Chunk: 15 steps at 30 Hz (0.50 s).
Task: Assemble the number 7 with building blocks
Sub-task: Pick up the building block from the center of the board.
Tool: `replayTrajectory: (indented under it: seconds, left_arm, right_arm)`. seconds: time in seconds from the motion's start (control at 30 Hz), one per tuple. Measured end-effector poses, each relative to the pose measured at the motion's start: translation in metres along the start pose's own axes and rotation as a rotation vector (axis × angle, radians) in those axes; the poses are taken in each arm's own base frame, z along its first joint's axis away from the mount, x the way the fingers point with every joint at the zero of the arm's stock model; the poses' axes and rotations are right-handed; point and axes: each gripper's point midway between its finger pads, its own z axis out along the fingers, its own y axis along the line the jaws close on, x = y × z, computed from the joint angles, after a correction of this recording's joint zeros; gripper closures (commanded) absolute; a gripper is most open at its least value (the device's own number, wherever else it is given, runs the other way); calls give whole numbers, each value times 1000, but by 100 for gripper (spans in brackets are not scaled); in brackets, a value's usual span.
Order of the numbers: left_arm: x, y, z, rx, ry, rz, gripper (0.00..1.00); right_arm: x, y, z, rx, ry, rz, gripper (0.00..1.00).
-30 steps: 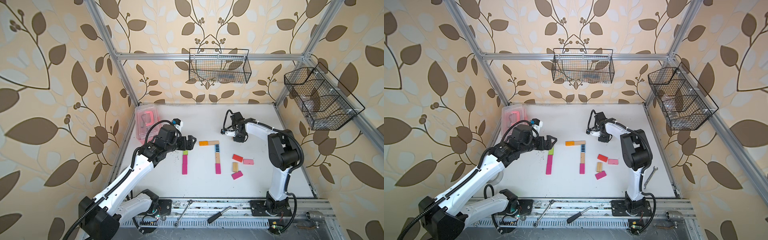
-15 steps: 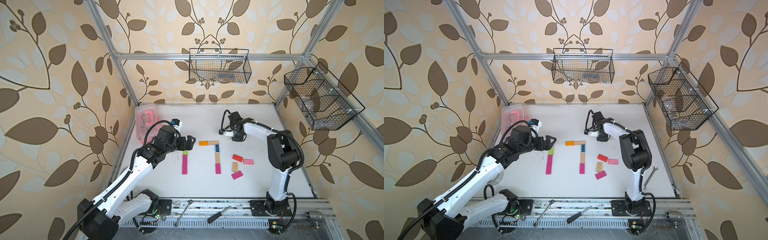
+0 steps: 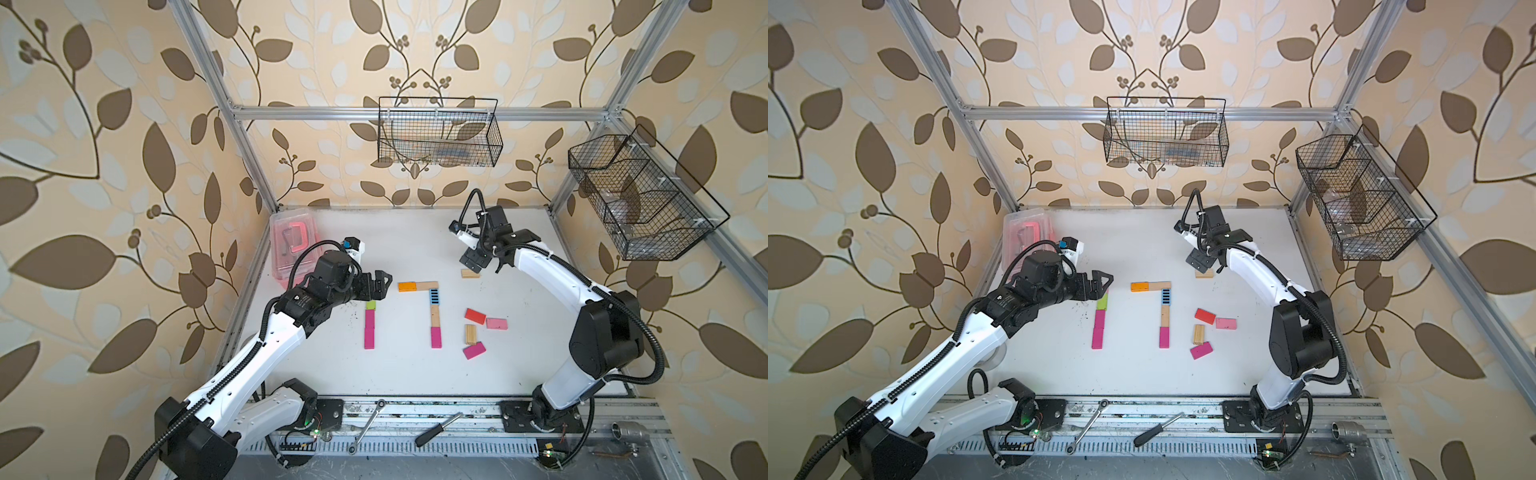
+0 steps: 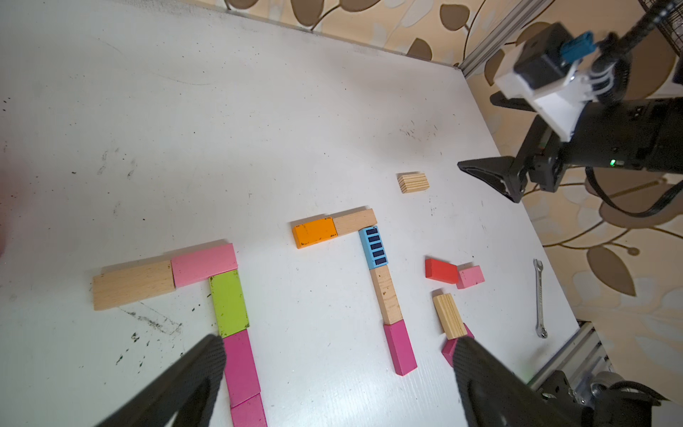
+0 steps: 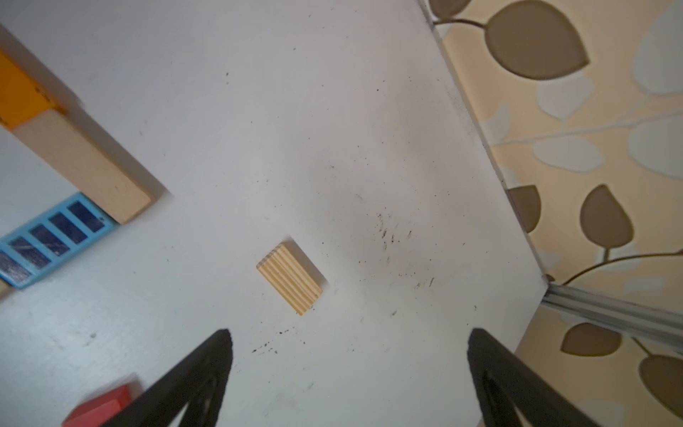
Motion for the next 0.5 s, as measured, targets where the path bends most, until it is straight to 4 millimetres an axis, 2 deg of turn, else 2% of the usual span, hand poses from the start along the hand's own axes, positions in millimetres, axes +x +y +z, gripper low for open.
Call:
replayTrajectory:
  seconds: [0.07, 0.2, 0.33, 0.43, 0.5]
  left_arm:
    - [-1, -3, 0, 16, 0, 1, 1]
    - [0, -8, 1, 45, 5, -1, 1]
    - [-1, -14, 0, 76, 5, -10, 1]
    - [-2, -18, 0, 98, 7, -15, 1]
    - [-2, -20, 0, 107, 5, -17, 1]
  right_arm:
    - [5, 3, 0, -27, 16, 92, 0]
    - [28, 34, -1, -95, 71, 252, 0]
    - [83, 82, -2, -167, 172, 418, 2]
    - [117, 112, 5, -200, 249, 535, 6]
    - [131, 129, 8, -206, 276, 598, 0]
